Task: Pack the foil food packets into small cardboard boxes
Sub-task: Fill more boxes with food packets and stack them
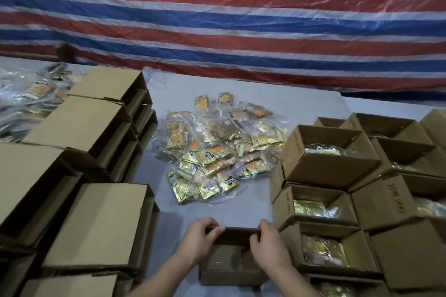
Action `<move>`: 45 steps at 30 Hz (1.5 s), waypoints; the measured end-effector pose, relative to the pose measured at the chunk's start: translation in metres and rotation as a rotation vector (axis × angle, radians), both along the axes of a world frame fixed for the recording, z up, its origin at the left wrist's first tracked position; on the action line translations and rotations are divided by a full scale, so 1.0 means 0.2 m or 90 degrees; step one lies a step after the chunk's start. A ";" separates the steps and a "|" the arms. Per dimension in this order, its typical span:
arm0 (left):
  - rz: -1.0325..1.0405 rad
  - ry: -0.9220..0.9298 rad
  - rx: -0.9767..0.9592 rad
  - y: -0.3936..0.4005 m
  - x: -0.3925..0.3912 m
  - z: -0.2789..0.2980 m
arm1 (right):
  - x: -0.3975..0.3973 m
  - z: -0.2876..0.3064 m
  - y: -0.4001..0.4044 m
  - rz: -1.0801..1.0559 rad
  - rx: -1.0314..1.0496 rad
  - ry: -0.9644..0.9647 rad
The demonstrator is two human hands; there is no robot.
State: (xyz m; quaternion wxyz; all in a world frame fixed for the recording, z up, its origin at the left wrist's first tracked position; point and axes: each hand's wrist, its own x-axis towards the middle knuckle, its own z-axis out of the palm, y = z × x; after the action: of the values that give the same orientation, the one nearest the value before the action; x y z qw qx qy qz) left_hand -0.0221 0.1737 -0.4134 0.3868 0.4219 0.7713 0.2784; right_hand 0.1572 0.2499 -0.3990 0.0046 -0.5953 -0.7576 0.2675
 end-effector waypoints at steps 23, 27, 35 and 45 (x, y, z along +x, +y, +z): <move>-0.223 0.537 -0.163 1.09 -0.50 -0.20 | 0.08 -0.06 -0.05 0.010 0.005 -0.040; -0.181 0.470 -0.186 1.13 -0.48 -0.29 | 0.10 -0.07 -0.06 -0.020 0.003 -0.048; -0.106 0.414 -0.271 1.13 -0.41 -0.34 | 0.04 -0.08 -0.08 -0.014 -0.010 -0.102; -0.070 0.409 -0.143 1.03 -0.43 -0.28 | 0.03 -0.07 -0.04 -0.022 -0.048 -0.108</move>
State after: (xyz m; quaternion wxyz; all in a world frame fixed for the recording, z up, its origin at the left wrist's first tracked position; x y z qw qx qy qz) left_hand -0.1076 0.3795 -0.4691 0.1825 0.4836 0.8557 0.0239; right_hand 0.1627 0.2410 -0.4135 -0.0775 -0.6288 -0.7340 0.2445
